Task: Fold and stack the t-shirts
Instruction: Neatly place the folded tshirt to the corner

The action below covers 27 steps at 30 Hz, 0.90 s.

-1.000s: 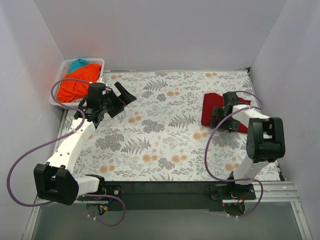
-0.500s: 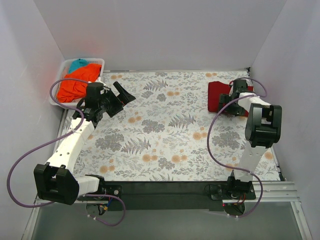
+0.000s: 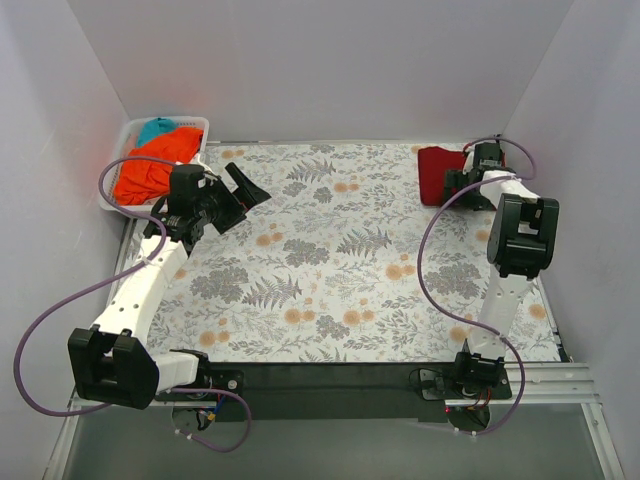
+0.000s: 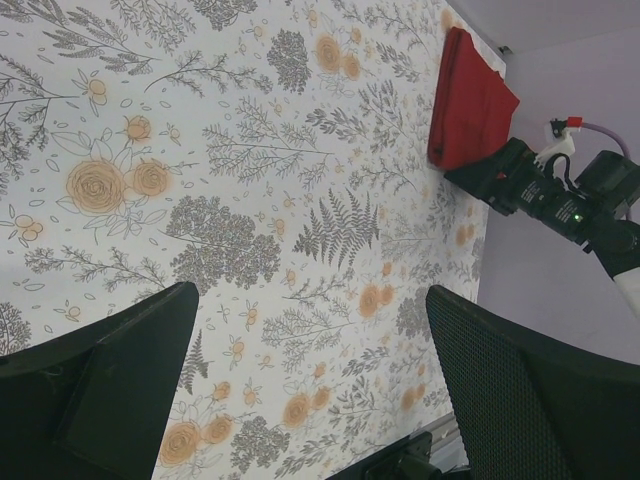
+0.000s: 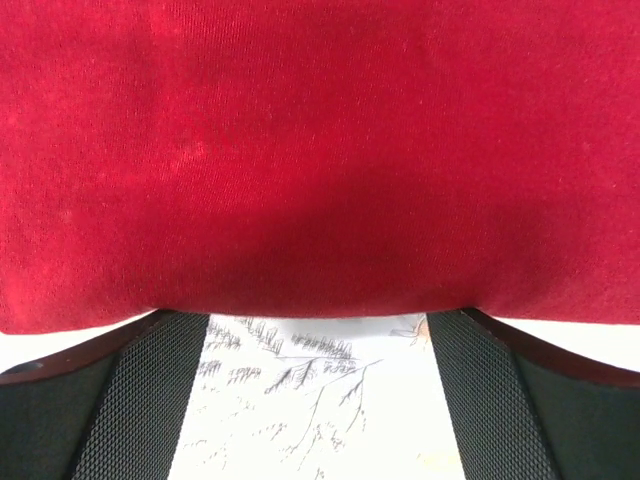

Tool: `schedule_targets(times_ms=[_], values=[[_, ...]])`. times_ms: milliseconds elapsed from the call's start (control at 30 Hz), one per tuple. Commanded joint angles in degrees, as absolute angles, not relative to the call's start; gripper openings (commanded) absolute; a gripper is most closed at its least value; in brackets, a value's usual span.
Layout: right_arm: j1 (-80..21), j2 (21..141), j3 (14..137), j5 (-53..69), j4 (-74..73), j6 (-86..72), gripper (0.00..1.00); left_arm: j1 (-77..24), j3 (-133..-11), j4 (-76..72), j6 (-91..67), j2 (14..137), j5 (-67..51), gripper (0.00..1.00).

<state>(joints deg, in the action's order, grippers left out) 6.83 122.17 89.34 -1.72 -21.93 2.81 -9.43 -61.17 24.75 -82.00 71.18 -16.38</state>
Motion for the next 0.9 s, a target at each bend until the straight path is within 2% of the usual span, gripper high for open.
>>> schedule_targets(times_ms=[0,33,133,200,233,500,600,767,867], values=[[8.00,128.05,90.70,-2.02,-23.73,4.57,0.96,-8.96,-60.82,23.38,-81.12,71.10,-18.19,0.98],[8.43,128.40,91.40,-1.76,-23.82,4.57,0.98,-8.88,-60.91,23.29,-81.12,71.45,-18.37,0.98],[8.79,129.90,93.77,-1.76,-23.82,5.27,0.92,-8.61,-61.17,23.29,-81.04,71.81,-19.07,0.98],[9.14,130.87,95.79,-1.50,-24.52,5.71,0.93,-8.35,-61.43,23.29,-81.12,71.81,-19.42,0.98],[9.66,131.04,96.06,-1.58,-24.70,5.80,0.98,-8.26,-61.44,23.38,-81.12,71.89,-19.42,0.98],[11.43,129.64,95.62,1.23,-24.35,5.19,0.98,-7.82,-61.26,22.94,-81.12,72.07,-20.30,0.98],[11.43,127.97,96.24,0.36,-24.61,4.31,0.98,-7.73,-61.17,22.76,-81.65,71.98,-21.00,0.98],[11.34,123.68,96.60,-8.77,-31.44,0.54,0.98,-7.73,-60.30,22.41,-81.91,71.46,-21.62,0.98],[10.81,118.07,93.18,-8.10,-32.87,-1.13,0.98,-7.73,-60.03,22.50,-81.56,71.54,-22.15,0.98]])
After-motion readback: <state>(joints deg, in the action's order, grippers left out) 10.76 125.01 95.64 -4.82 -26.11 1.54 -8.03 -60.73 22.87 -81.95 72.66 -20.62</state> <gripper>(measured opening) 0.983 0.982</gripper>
